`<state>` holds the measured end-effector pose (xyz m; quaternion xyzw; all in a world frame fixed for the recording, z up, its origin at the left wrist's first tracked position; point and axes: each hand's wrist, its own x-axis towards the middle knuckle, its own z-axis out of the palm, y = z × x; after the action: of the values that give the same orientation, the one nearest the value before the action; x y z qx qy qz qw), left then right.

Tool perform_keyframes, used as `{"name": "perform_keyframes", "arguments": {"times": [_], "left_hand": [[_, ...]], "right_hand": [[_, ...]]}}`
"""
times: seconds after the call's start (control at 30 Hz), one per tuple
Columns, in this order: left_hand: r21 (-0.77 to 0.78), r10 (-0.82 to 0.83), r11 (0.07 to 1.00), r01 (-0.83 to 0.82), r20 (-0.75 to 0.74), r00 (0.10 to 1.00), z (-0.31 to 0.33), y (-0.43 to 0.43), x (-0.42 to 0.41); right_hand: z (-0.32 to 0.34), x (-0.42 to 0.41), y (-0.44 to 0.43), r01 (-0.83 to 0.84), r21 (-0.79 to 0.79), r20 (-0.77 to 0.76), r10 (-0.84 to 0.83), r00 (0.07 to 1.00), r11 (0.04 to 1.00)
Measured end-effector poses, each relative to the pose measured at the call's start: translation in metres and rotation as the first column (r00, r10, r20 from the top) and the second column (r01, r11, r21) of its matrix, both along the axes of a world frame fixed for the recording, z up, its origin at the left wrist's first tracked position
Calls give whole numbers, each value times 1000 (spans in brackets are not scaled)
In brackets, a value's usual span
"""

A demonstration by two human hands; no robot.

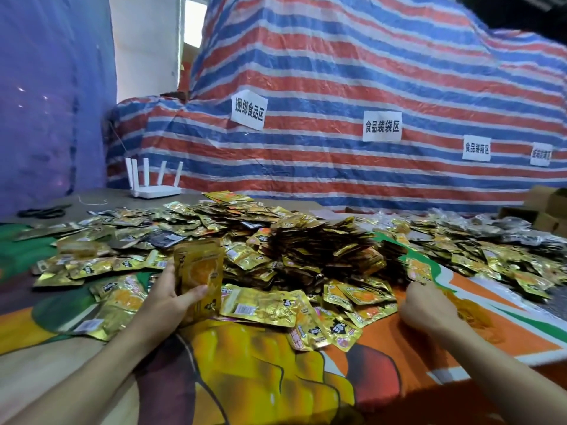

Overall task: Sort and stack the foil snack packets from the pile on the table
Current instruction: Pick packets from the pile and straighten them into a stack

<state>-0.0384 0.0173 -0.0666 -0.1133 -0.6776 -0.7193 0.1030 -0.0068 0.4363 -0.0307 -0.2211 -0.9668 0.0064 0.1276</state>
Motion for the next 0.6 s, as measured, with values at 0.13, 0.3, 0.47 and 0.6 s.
{"name": "perform_keyframes", "arguments": {"times": [0.13, 0.3, 0.47, 0.6], "left_hand": [[25, 14, 1000, -15, 36, 999, 3, 1, 2], [110, -21, 994, 12, 79, 997, 7, -2, 5], [139, -37, 990, 23, 97, 995, 11, -3, 4], [257, -131, 962, 90, 146, 981, 15, -6, 7]], "right_hand": [[2, -13, -42, -215, -185, -349, 140, 927, 959], [13, -32, -133, -562, -380, -476, 365, 800, 735], [10, -52, -226, -728, -585, -549, 486, 680, 358], [13, -63, -267, -658, -751, -566, 453, 689, 62]]}}
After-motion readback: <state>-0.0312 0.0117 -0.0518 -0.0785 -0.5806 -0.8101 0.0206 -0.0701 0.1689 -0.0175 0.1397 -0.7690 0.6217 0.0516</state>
